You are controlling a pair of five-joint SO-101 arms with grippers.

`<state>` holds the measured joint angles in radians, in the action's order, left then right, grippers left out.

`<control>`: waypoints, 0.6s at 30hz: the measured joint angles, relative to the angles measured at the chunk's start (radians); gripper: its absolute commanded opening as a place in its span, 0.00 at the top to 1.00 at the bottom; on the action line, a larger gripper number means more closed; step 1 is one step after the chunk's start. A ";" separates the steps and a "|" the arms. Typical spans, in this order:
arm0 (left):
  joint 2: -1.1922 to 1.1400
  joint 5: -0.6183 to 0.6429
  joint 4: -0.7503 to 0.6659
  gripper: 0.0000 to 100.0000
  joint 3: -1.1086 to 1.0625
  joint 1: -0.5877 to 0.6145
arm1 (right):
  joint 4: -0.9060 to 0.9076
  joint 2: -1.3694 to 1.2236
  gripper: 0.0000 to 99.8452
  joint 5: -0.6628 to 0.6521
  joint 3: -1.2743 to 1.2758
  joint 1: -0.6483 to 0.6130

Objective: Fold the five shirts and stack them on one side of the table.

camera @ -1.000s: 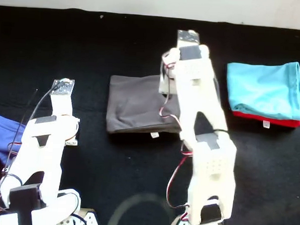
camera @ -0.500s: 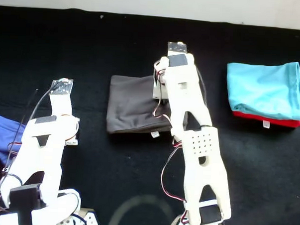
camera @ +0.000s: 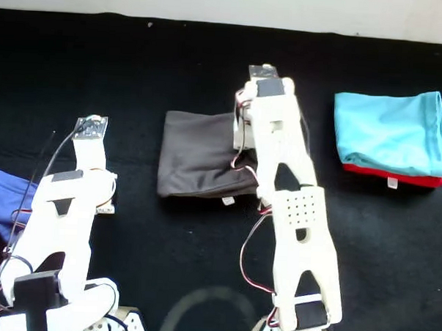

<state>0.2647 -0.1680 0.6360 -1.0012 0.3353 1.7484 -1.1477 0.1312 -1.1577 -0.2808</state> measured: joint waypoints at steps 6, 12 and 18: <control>0.000 0.000 0.000 0.99 0.000 0.000 | 0.005 0.048 0.99 -0.092 -0.034 0.087; 0.000 0.000 -0.003 0.99 0.000 0.000 | 0.005 0.262 0.99 -0.330 0.017 0.169; 0.000 0.000 -0.003 0.99 0.000 0.000 | 0.006 0.529 0.99 -0.506 0.103 0.221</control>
<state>0.2647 -0.1680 0.6329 -1.0012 0.3353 1.7545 -0.6183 -0.3751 -1.0549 -0.0598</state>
